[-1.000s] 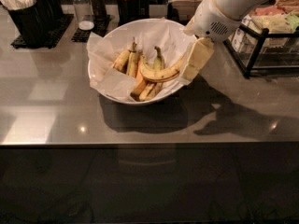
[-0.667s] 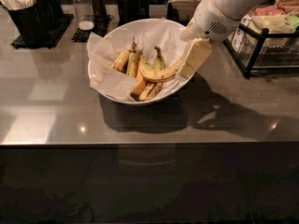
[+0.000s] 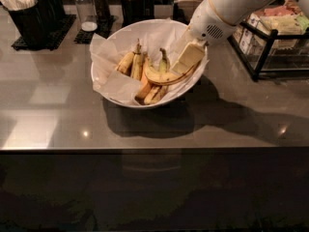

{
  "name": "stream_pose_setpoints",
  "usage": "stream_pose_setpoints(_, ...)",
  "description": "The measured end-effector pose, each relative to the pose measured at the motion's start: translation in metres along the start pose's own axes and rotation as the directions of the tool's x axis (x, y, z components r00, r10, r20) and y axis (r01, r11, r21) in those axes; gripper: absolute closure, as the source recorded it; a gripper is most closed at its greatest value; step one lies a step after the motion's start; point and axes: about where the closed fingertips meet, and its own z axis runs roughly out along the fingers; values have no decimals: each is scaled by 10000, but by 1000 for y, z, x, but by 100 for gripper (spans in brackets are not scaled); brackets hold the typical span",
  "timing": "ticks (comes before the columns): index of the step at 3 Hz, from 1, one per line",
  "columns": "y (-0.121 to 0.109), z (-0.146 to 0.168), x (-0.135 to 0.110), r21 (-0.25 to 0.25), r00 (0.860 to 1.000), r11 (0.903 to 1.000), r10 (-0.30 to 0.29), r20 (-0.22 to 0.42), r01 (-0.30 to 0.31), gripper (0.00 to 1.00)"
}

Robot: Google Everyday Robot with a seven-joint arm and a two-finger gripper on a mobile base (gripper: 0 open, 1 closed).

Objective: Pick banana from white bowl

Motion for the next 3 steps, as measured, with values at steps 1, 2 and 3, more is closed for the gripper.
stream_pose_setpoints(1,-3,15,-10,-278,9997,9996,-41,254,48,44)
stream_pose_setpoints(2,1,32,-17,-730,9997,9973,-87,248,105,45)
stream_pose_setpoints(3,9,51,-17,-1232,9999,9923,-105,16,106,48)
